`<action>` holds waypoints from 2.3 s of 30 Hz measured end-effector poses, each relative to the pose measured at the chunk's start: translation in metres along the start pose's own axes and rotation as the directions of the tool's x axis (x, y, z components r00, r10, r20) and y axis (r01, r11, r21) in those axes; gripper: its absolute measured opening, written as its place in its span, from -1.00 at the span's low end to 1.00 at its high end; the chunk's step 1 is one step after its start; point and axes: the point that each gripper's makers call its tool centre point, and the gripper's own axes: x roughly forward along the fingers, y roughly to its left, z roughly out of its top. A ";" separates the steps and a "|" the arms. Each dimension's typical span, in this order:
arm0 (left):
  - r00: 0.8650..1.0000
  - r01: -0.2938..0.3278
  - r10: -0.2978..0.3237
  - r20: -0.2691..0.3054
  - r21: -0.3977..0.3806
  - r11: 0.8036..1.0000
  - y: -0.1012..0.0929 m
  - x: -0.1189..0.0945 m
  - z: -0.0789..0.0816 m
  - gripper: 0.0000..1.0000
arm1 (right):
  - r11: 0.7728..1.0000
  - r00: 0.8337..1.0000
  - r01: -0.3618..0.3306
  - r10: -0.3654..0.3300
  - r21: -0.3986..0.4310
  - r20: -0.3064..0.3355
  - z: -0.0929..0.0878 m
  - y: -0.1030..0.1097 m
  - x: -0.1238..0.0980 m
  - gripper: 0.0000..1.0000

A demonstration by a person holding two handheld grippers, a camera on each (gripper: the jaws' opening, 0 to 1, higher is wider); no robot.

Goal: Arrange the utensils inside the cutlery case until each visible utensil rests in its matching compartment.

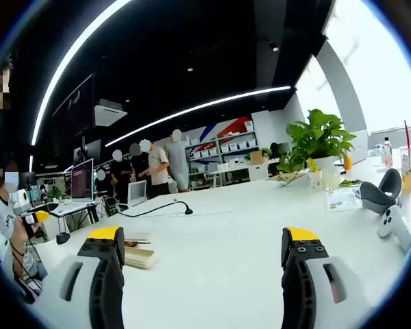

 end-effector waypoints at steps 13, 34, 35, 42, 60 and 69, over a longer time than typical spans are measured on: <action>1.000 -0.003 0.003 0.000 0.004 1.000 -0.001 -0.001 0.000 1.00 | 1.000 1.000 0.004 -0.004 0.000 -0.002 0.000 -0.001 -0.001 0.99; 1.000 -0.026 0.026 -0.005 -0.003 1.000 0.004 0.001 -0.002 1.00 | 1.000 1.000 -0.003 0.003 -0.018 -0.007 0.002 0.005 0.002 0.99; 0.999 -0.033 0.033 0.001 -0.002 0.999 0.005 0.002 -0.002 0.99 | 1.000 1.000 -0.004 0.004 -0.020 -0.006 0.002 0.007 0.002 0.99; 0.999 -0.030 0.030 -0.013 -0.013 0.999 0.008 0.005 -0.008 0.97 | 0.999 1.000 -0.005 0.005 -0.037 0.005 0.011 0.013 -0.001 0.99; 1.000 0.023 -0.023 0.006 0.001 1.000 -0.001 0.018 0.012 0.93 | 0.991 0.994 -0.106 0.104 -0.084 -0.027 0.031 0.039 0.025 0.99; 1.000 0.022 -0.022 -0.013 0.026 0.999 0.000 0.026 0.019 0.92 | 0.979 0.986 -0.161 0.155 -0.124 -0.060 0.040 0.049 0.048 0.99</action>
